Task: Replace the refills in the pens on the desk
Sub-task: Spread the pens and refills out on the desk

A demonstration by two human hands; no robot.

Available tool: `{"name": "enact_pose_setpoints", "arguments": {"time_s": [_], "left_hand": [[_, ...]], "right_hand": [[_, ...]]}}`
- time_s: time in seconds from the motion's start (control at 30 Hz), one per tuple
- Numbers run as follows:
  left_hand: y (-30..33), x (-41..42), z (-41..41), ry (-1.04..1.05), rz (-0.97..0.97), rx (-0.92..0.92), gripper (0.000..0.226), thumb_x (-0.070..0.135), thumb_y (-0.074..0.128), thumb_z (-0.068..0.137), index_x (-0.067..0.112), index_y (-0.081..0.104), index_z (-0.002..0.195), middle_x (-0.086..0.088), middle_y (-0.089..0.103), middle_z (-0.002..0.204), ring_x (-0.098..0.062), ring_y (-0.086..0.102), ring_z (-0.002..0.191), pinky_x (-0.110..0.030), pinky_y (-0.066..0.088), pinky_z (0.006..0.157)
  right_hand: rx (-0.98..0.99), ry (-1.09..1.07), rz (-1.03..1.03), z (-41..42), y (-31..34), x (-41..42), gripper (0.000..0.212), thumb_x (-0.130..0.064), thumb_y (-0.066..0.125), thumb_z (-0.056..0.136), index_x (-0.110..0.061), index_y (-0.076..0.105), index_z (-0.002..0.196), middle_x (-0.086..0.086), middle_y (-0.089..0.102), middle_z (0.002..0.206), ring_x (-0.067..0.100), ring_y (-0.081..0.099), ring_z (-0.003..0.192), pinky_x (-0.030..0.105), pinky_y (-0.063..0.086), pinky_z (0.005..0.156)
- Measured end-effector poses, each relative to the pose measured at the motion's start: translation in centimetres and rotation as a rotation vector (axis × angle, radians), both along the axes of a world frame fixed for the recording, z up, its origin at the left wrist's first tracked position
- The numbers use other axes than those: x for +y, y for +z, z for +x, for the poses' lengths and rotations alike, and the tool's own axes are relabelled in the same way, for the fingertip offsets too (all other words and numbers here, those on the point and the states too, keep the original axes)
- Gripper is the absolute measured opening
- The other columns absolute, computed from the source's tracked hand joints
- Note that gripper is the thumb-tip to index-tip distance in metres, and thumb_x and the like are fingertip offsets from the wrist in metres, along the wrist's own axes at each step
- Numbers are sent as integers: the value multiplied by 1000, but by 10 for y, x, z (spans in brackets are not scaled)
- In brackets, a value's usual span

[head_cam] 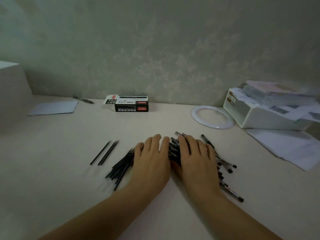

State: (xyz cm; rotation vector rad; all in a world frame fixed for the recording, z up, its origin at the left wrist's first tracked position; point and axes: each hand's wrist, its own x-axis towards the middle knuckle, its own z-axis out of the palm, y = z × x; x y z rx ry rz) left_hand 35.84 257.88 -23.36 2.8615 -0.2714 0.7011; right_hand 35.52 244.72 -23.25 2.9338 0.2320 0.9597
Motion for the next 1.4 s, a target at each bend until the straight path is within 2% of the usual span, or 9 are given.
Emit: {"name": "enact_pose_setpoints", "arguments": {"time_s": [0.1, 0.37, 0.5, 0.6, 0.83, 1.03, 1.17, 1.3, 1.4], "left_hand": [[-6, 7, -8, -57, -66, -10, 40, 16, 58, 84, 18, 52, 124, -1, 54, 122, -22, 56, 108, -38, 43, 93], [-2, 4, -13, -23, -86, 46, 36, 21, 50, 92, 19, 50, 128, 1, 51, 127, -20, 52, 114, -34, 41, 97], [-2, 6, -16, -21, -122, 34, 39, 13, 64, 82, 17, 57, 120, -2, 57, 117, -23, 60, 103, -36, 49, 85], [-3, 7, -14, -24, -132, 28, 35, 14, 65, 80, 18, 57, 114, -1, 56, 111, -22, 58, 97, -34, 51, 79], [-5, 8, -16, -1, -99, -17, 29, 16, 66, 80, 19, 60, 108, 1, 56, 101, -19, 57, 86, -30, 46, 72], [-4, 9, -16, -1, -35, 30, 21, 32, 35, 97, 26, 49, 112, 7, 48, 109, -15, 48, 98, -29, 37, 83], [-3, 9, -15, -14, -51, -25, 21, 38, 36, 99, 25, 53, 98, 8, 52, 95, -15, 51, 88, -31, 38, 77], [-2, 11, -9, -81, -256, -31, 23, 38, 43, 99, 23, 59, 94, 8, 56, 91, -14, 52, 84, -32, 41, 77], [9, 13, -6, -201, -508, -13, 26, 41, 39, 97, 25, 58, 96, 13, 56, 91, -5, 52, 84, -22, 43, 74]], "right_hand": [[-24, 25, 12, -1, 0, 1, 50, -36, 78, 79, -13, 64, 122, 9, 67, 116, 28, 65, 102, 45, 52, 91], [-151, 90, 25, -4, 0, 2, 25, -25, 79, 76, -17, 70, 98, 5, 68, 97, 25, 64, 83, 38, 51, 73], [-129, 159, -4, -6, -2, 1, 21, -16, 83, 67, -17, 65, 78, 5, 62, 83, 23, 58, 70, 34, 44, 58], [-116, 155, -9, -5, -1, 2, 24, -20, 86, 64, -16, 63, 71, 4, 58, 77, 23, 55, 67, 34, 42, 55], [-64, 125, -34, -5, 1, 2, 28, -16, 90, 57, -14, 63, 65, 4, 59, 74, 22, 56, 66, 35, 45, 55], [-58, 127, -46, -8, 4, 4, 26, -20, 89, 60, -16, 63, 65, 2, 59, 73, 21, 57, 67, 33, 45, 56], [-49, 119, -11, -8, 6, 6, 25, -19, 87, 62, -18, 63, 69, 0, 61, 74, 19, 58, 66, 32, 47, 56], [-69, 132, 87, -9, 15, 6, 22, -28, 83, 75, -15, 65, 77, 2, 62, 77, 20, 59, 68, 32, 49, 57], [-25, 198, 269, -6, 23, 2, 21, -31, 68, 90, -11, 64, 86, 3, 60, 87, 20, 57, 75, 31, 46, 63]]}}
